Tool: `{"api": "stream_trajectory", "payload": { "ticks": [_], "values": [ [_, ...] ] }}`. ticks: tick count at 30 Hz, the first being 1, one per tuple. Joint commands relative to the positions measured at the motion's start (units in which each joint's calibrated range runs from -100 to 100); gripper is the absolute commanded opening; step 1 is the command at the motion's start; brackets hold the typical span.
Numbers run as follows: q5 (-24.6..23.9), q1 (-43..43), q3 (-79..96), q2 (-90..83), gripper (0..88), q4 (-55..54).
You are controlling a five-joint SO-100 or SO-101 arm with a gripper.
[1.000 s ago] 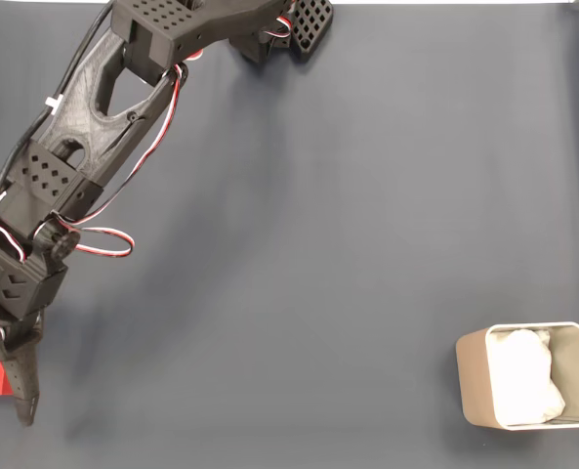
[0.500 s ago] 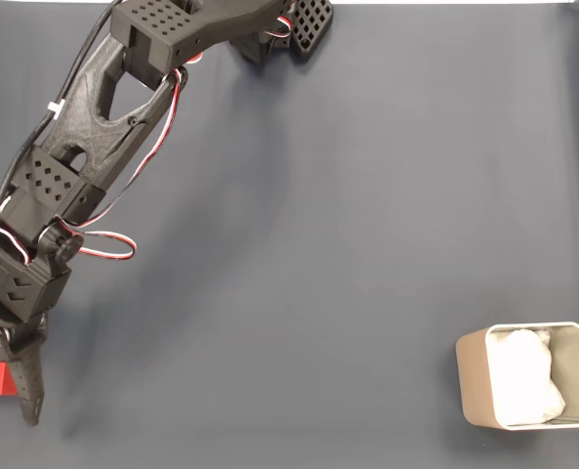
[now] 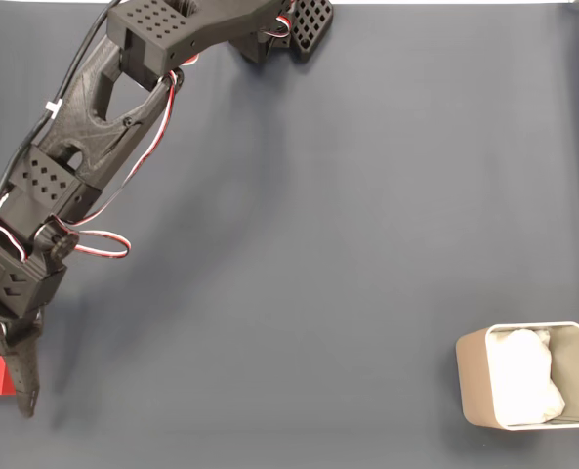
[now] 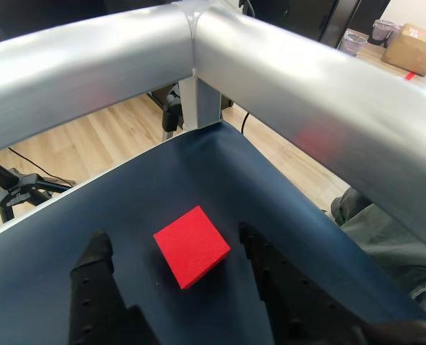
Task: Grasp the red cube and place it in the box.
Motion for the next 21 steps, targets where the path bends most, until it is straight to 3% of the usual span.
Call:
{"api": "stream_trajectory", "payload": {
  "ticks": [1, 21],
  "values": [
    [0.5, 0.9, -1.4, -1.0, 40.7, -1.0],
    [-0.4, -1.7, 2.7, -3.9, 41.2, -0.6]
  ]
}}
